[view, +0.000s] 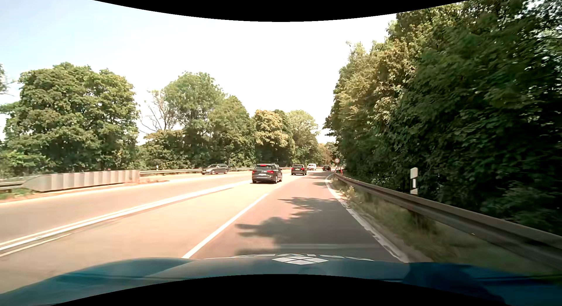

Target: Follow the waypoints while adhering to traffic rules and regulations

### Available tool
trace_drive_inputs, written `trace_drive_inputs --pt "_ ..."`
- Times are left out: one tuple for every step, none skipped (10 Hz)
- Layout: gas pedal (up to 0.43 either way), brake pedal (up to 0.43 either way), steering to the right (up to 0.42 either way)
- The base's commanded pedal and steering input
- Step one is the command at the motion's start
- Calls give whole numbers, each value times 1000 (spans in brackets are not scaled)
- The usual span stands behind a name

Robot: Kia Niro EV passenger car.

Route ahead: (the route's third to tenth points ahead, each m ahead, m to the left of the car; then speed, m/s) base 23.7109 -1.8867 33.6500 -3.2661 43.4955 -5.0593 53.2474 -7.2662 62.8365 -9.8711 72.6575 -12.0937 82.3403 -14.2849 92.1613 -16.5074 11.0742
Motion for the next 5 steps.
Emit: trace_drive_inputs --pt "0 0 22" --pt "0 0 22" --pt "0 0 22" --pt "0 0 21" --pt "0 0 21"
